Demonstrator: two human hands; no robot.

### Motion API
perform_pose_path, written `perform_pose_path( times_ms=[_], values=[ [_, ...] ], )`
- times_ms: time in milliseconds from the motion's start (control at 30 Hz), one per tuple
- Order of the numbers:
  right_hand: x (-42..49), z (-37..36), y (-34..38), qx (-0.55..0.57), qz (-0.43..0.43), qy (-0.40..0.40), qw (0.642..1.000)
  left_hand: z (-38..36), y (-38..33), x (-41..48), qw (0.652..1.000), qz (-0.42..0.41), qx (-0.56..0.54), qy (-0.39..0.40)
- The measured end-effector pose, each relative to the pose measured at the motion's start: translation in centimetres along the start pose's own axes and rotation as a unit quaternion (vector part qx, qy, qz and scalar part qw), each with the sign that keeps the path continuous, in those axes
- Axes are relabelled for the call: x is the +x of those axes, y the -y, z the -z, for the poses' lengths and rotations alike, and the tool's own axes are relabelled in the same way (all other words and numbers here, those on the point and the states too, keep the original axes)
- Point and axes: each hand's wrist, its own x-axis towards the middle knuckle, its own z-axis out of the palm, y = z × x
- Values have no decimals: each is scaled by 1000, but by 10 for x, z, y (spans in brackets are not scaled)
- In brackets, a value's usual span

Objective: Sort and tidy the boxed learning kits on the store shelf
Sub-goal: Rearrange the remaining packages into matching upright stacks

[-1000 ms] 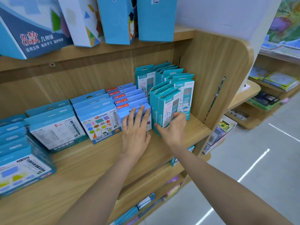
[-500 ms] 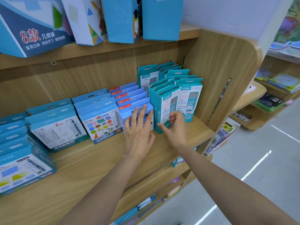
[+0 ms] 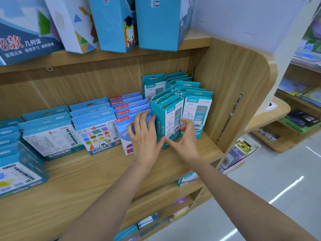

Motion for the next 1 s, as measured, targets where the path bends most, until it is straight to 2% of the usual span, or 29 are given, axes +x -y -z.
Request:
perform_pose_path(
  times_ms=[233, 567, 733, 867, 933, 1000],
  values=[
    [11, 5, -1, -49, 16, -31, 998, -8, -2, 6, 999, 10, 17, -30],
    [32, -6, -4, -95, 10, -28, 995, -12, 2, 10, 999, 17, 30, -42],
    [32, -3, -7, -51, 16, 3, 999, -12, -8, 15, 998, 2, 36, -42],
    [29, 14, -17, 16, 38, 60, 997, -15, -24, 25, 998, 37, 41, -6],
    [31, 24, -21, 31, 51, 39, 997, -19, -31, 28, 998, 50, 48, 9],
    [36, 32, -23, 43, 33, -18, 998, -21, -35, 29, 997, 51, 60, 21]
  ],
)
